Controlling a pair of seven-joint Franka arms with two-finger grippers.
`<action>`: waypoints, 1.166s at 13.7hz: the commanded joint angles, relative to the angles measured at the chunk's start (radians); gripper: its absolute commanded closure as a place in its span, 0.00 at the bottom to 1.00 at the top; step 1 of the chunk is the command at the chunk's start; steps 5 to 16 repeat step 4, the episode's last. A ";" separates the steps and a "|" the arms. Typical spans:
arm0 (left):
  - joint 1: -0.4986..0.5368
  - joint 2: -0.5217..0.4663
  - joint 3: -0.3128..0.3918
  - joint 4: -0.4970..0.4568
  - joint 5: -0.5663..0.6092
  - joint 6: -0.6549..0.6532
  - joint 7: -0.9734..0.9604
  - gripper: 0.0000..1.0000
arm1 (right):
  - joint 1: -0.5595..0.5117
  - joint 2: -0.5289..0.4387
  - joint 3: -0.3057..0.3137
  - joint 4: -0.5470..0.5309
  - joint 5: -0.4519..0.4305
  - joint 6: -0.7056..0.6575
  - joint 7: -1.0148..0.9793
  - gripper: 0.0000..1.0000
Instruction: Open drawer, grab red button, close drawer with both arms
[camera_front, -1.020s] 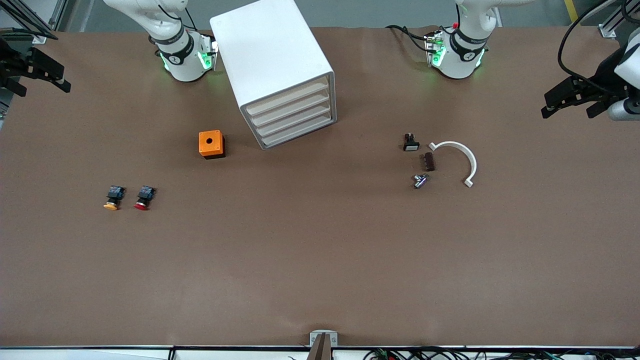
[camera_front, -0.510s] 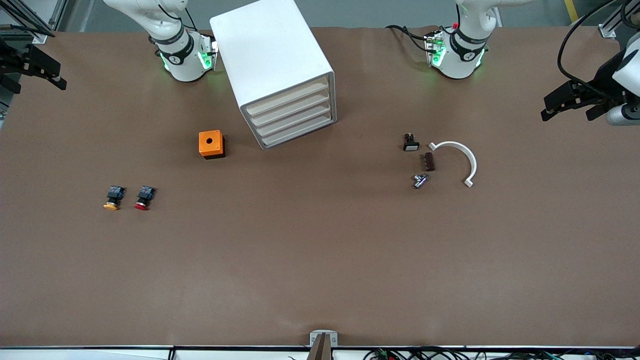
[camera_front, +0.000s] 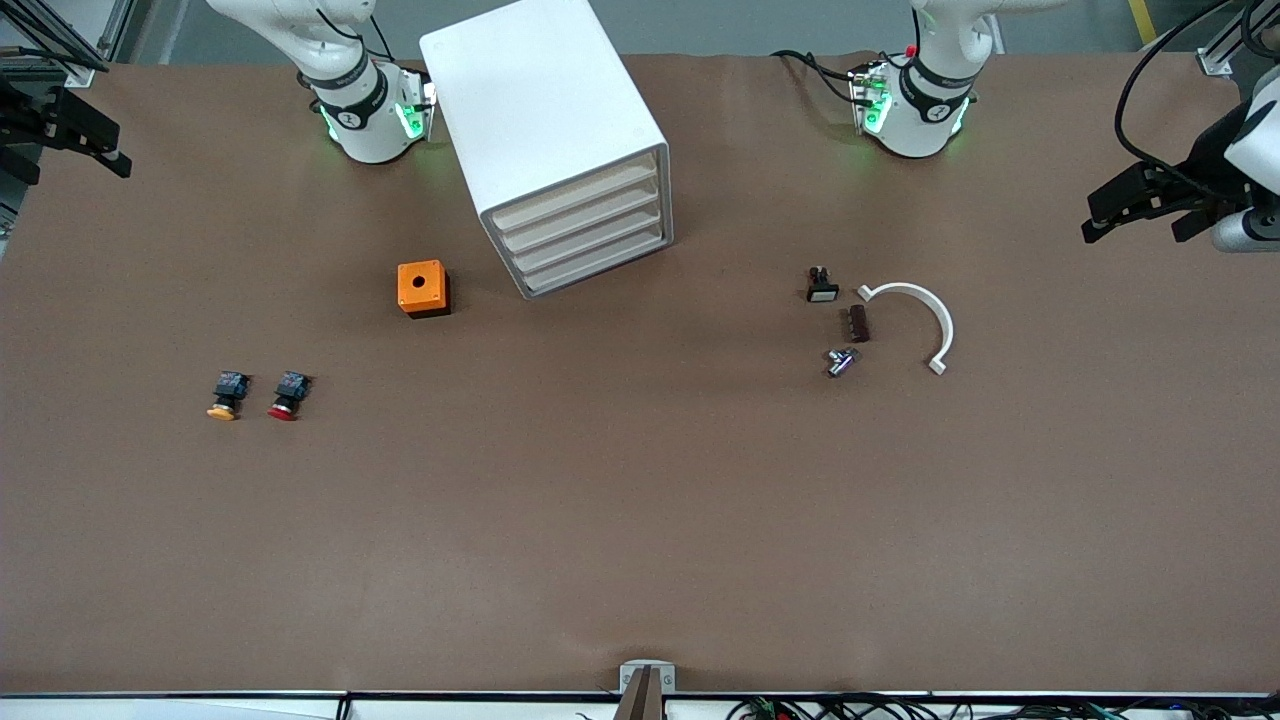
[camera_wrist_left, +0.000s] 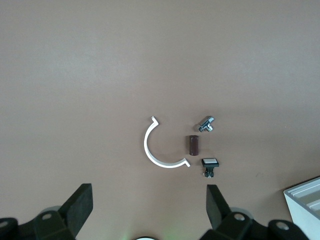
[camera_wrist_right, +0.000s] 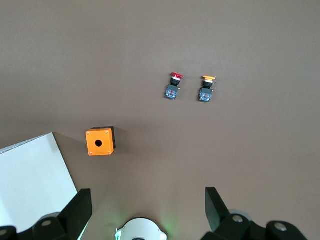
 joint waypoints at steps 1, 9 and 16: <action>0.002 0.012 -0.005 0.030 0.023 -0.025 0.001 0.00 | 0.000 -0.027 -0.003 -0.025 -0.008 0.003 -0.008 0.00; 0.002 0.013 -0.005 0.030 0.023 -0.025 -0.003 0.00 | -0.003 -0.027 -0.003 -0.027 -0.002 0.003 -0.008 0.00; 0.002 0.013 -0.005 0.030 0.023 -0.025 -0.003 0.00 | -0.003 -0.027 -0.003 -0.027 -0.002 0.003 -0.008 0.00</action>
